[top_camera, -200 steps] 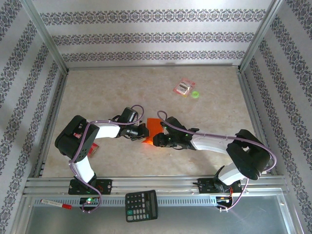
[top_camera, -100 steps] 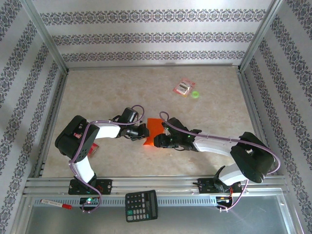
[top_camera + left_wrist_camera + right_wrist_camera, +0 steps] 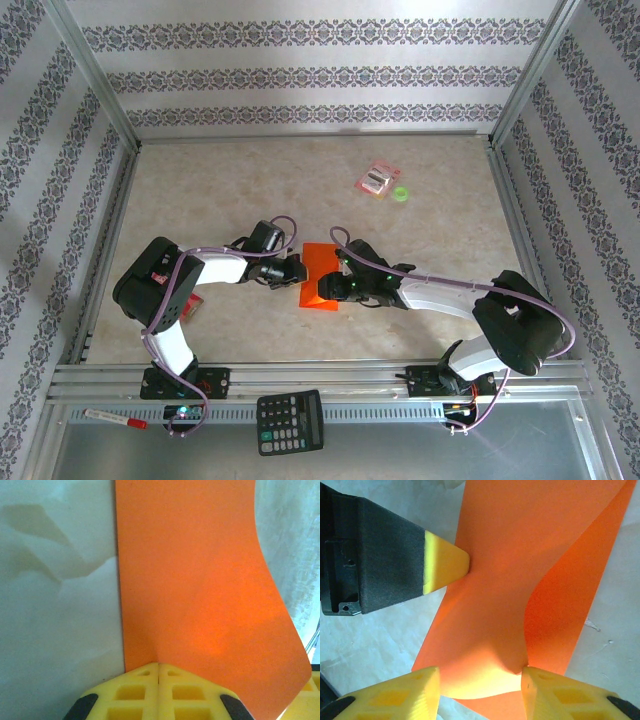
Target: Fold a paper plane with a square sheet of paper (pick it up from the middle)
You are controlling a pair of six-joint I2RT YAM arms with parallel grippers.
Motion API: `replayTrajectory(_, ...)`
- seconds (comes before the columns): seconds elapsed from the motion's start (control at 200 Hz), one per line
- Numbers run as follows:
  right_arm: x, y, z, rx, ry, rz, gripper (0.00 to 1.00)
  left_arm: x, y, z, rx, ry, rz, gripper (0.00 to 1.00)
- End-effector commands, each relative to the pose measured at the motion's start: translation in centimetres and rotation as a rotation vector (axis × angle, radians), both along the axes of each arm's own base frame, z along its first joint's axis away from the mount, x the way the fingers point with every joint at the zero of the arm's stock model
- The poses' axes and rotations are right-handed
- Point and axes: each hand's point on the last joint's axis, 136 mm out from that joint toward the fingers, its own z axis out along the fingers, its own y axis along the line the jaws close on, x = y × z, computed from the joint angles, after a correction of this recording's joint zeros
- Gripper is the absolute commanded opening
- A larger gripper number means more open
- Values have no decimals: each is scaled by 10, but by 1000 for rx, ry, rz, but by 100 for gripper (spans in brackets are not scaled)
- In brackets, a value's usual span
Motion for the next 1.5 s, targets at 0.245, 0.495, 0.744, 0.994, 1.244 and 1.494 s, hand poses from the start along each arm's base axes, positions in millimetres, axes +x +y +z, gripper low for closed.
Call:
replayTrajectory(0.245,14,-3,-1,3,-19,3,48,-28,13,-33,116,106,-19,0)
replayTrajectory(0.495,26,-2,-2,27,-2,10,47,-26,11,-31,112,103,-19,0)
replayTrajectory(0.744,48,0,-4,77,56,-73,37,-24,10,-30,115,101,-22,0)
replayTrajectory(0.994,66,-8,-13,101,106,-154,26,-24,9,-29,124,99,-28,0)
replayTrajectory(1.244,67,-15,-13,111,116,-191,6,-18,5,-20,111,78,-27,0)
replayTrajectory(1.494,64,-17,-5,152,153,-233,2,-3,-8,41,-5,-137,-24,35)
